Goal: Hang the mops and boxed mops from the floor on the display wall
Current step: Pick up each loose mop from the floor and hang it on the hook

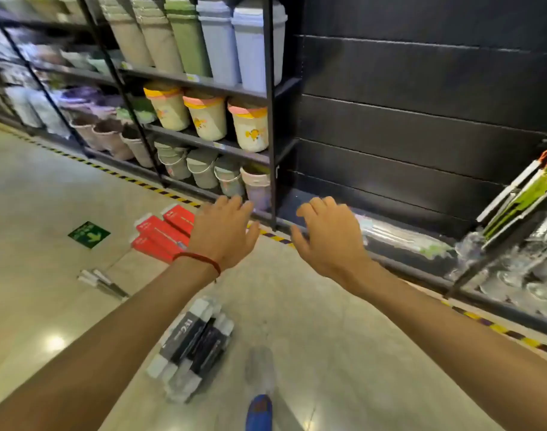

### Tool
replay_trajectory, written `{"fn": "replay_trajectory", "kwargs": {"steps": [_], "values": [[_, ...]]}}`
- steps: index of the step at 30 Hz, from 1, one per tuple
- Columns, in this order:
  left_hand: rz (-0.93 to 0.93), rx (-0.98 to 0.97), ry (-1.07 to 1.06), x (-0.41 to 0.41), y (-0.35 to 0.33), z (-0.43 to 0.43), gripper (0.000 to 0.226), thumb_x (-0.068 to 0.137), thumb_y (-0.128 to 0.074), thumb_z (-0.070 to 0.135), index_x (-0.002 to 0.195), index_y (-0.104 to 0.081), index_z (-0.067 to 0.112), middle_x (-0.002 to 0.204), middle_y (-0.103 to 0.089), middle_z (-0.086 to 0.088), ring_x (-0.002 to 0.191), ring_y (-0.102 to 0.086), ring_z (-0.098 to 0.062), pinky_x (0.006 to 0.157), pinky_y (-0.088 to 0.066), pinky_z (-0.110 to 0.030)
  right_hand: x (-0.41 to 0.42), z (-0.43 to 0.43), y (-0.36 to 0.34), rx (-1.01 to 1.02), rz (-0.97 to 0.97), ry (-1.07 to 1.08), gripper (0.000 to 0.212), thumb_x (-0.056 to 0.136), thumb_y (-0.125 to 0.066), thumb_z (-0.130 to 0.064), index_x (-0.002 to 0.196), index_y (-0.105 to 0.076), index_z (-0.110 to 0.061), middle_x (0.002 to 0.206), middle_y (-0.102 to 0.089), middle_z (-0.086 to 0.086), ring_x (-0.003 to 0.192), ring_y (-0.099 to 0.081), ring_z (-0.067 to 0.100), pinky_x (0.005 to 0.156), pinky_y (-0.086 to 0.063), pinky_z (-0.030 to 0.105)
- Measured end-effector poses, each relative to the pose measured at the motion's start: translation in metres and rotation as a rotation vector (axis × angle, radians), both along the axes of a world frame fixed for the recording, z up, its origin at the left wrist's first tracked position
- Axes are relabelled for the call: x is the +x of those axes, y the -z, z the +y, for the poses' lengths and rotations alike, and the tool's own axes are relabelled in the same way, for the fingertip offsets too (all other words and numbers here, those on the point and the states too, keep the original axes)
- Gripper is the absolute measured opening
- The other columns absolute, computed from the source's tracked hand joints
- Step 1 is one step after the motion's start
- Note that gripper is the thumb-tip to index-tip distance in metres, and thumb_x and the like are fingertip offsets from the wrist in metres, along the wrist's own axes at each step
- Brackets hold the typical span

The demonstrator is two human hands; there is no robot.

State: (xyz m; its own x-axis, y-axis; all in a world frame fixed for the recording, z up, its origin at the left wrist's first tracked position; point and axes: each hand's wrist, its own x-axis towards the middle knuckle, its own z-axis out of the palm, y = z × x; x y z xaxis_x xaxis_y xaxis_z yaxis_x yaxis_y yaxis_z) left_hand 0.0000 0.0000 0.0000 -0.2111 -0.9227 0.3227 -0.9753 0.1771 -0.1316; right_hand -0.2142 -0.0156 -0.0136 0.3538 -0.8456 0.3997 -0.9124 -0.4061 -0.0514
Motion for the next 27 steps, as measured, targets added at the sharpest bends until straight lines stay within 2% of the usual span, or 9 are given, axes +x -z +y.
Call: {"fn": "replay_trajectory", "kwargs": {"steps": [4,7,9,11,14,17,21,27], "values": [[0.001,0.059,-0.070,0.036,0.026,0.065,0.030,0.098,-0.053,0.039,0.108,-0.066,0.013,0.097,-0.066,-0.009,0.090,-0.062,-0.034,0.067,-0.047,-0.042,0.035,0.039,0.023,0.079,0.056,-0.091,0.036,0.097,-0.049,-0.045,0.104,-0.068,-0.016,0.098,-0.065,0.005,0.090,-0.057,0.030,0.075,-0.043,0.041],[0.031,0.102,-0.105,0.078,0.055,0.110,0.031,0.095,-0.055,0.037,0.109,-0.067,0.012,0.093,-0.067,-0.010,0.081,-0.063,-0.035,0.061,-0.050,-0.040,0.069,0.070,0.044,0.142,0.070,-0.152,0.040,0.098,-0.046,-0.046,0.112,-0.068,-0.017,0.106,-0.066,0.004,0.099,-0.058,0.029,0.083,-0.046,0.043],[0.034,0.100,-0.139,0.109,0.073,0.136,0.031,0.094,-0.057,0.036,0.110,-0.067,0.011,0.093,-0.067,-0.009,0.078,-0.064,-0.034,0.058,-0.046,-0.038,0.096,0.088,0.056,0.182,0.077,-0.178,0.043,0.100,-0.041,-0.048,0.115,-0.068,-0.018,0.111,-0.067,0.003,0.103,-0.058,0.027,0.087,-0.045,0.043],[0.026,0.131,-0.179,0.143,0.090,0.161,0.035,0.094,-0.048,0.039,0.106,-0.067,0.012,0.090,-0.066,-0.008,0.076,-0.062,-0.032,0.055,-0.044,-0.036,0.129,0.107,0.069,0.217,0.081,-0.201,0.041,0.102,-0.043,-0.047,0.115,-0.068,-0.018,0.111,-0.067,0.003,0.103,-0.058,0.027,0.089,-0.045,0.042],[0.080,0.136,-0.208,0.196,0.113,0.197,0.039,0.094,-0.040,0.039,0.101,-0.068,0.012,0.088,-0.064,-0.006,0.074,-0.060,-0.031,0.054,-0.044,-0.036,0.184,0.133,0.094,0.232,0.093,-0.228,0.038,0.101,-0.046,-0.046,0.111,-0.069,-0.018,0.106,-0.068,0.003,0.098,-0.059,0.027,0.086,-0.047,0.042],[0.109,0.145,-0.219,0.255,0.128,0.228,0.032,0.092,-0.049,0.034,0.102,-0.069,0.012,0.090,-0.066,-0.005,0.074,-0.061,-0.031,0.054,-0.041,-0.035,0.245,0.159,0.115,0.256,0.104,-0.248,0.040,0.099,-0.044,-0.045,0.107,-0.070,-0.017,0.102,-0.068,0.004,0.094,-0.060,0.028,0.082,-0.048,0.042],[0.089,0.226,-0.256,0.336,0.140,0.261,0.029,0.094,-0.062,0.033,0.114,-0.069,0.013,0.100,-0.070,-0.006,0.081,-0.064,-0.031,0.059,-0.046,-0.036,0.325,0.189,0.135,0.308,0.122,-0.264,0.037,0.098,-0.044,-0.043,0.104,-0.068,-0.016,0.097,-0.067,0.003,0.092,-0.058,0.026,0.079,-0.047,0.041],[0.084,0.285,-0.310,0.428,0.149,0.274,0.029,0.095,-0.060,0.038,0.108,-0.068,0.013,0.099,-0.069,-0.004,0.079,-0.062,-0.029,0.059,-0.045,-0.036,0.417,0.205,0.152,0.295,0.129,-0.342,0.036,0.094,-0.045,-0.040,0.094,-0.068,-0.012,0.089,-0.068,0.008,0.085,-0.061,0.029,0.073,-0.049,0.040]]}}
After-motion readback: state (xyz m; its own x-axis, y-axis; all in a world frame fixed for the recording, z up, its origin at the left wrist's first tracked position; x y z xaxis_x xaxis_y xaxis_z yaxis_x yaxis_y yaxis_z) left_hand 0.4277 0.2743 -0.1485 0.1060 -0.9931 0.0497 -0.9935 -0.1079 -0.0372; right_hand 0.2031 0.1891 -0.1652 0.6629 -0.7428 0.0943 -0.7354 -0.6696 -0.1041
